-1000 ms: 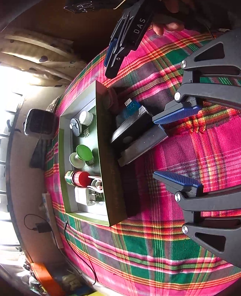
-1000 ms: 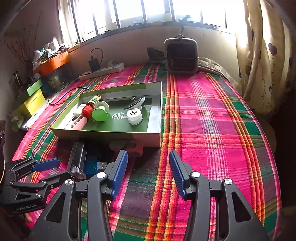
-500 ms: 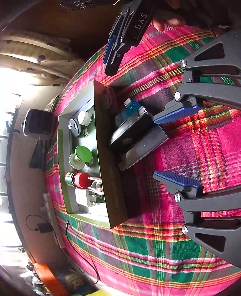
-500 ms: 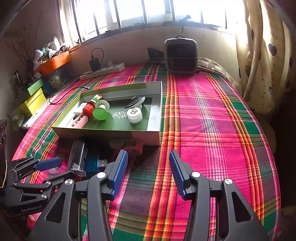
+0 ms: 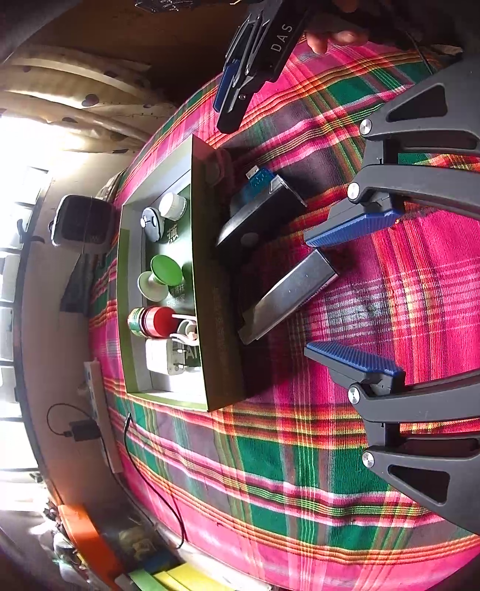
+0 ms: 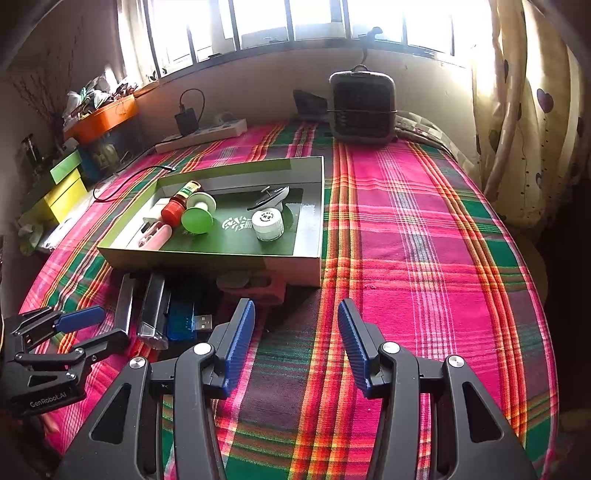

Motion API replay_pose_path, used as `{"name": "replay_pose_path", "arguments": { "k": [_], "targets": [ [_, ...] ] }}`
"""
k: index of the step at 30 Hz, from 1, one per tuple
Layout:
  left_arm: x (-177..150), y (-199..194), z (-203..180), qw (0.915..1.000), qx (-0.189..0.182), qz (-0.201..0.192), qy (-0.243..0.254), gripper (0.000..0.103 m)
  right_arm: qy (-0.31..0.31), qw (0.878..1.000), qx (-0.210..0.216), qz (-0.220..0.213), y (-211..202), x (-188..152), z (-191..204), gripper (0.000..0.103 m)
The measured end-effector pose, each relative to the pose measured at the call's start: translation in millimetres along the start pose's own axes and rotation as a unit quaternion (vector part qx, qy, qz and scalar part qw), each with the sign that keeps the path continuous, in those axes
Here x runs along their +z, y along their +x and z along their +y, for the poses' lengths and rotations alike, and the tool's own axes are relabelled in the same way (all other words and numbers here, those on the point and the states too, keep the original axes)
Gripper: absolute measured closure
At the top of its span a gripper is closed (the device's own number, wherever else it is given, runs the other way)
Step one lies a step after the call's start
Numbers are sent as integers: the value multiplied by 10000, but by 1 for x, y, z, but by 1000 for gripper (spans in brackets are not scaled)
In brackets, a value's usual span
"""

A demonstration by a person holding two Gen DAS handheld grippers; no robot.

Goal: Organize rigid objects
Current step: 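Move right gripper toward the pink-and-white lighter while left gripper approaches the black stapler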

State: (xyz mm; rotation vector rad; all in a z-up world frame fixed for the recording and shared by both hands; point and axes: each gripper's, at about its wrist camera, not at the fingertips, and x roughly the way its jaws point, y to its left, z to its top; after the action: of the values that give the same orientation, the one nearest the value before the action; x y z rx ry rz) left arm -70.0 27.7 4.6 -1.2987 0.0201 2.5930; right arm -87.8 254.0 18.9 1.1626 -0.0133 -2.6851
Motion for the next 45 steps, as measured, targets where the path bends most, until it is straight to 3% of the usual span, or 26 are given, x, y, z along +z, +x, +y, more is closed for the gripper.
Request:
{"name": "replay_pose_path", "arguments": {
  "k": [6, 20, 41, 45],
  "targets": [
    [-3, -4, 11, 9999, 115, -52, -50, 50, -21, 9996, 256, 78, 11, 4, 3, 55],
    [-4, -10, 45, 9991, 85, -136, -399, 50, -109, 9992, 369, 133, 30, 16, 10, 55],
    [-4, -12, 55, 9984, 85, -144, -534, 49, -650, 9897, 1204, 428, 20, 3, 37, 55],
    [-4, -12, 57, 9981, 71, -134, -601, 49, -634, 9929, 965, 291, 18, 7, 31, 55]
  ]
}}
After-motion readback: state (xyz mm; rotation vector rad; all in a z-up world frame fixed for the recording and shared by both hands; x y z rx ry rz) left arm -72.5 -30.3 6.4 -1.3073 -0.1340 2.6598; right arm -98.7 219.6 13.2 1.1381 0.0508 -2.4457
